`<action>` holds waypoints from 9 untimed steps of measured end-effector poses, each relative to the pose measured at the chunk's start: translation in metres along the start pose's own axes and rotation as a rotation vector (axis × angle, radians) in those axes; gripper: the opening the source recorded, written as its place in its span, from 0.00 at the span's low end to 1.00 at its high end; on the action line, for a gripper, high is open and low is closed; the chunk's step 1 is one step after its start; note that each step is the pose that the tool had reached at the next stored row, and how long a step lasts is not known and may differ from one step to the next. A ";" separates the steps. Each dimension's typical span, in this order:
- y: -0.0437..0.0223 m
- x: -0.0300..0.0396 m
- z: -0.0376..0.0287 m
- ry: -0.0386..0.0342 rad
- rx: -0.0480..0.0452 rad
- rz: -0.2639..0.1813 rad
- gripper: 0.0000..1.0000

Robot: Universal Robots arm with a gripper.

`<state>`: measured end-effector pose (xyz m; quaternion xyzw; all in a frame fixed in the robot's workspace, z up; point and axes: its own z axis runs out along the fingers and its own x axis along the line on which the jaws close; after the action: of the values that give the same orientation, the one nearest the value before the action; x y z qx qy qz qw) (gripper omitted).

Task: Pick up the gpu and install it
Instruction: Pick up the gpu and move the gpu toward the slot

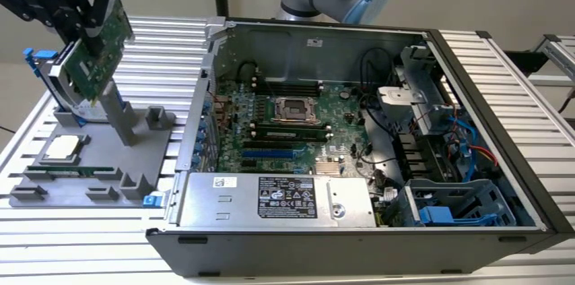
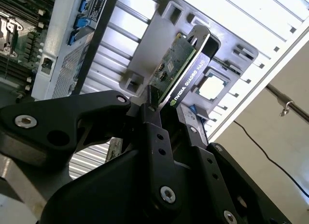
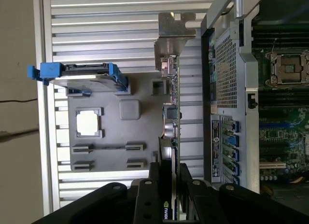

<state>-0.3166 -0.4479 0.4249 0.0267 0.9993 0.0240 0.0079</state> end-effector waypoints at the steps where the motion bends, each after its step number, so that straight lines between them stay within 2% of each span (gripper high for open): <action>1: 0.0000 0.0000 0.0000 0.0000 0.0001 0.000 0.00; 9: 0.0005 -0.0087 0.0001 0.0001 0.0001 0.000 0.00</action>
<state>-0.3080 -0.4479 0.4249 0.0267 0.9993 0.0240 0.0079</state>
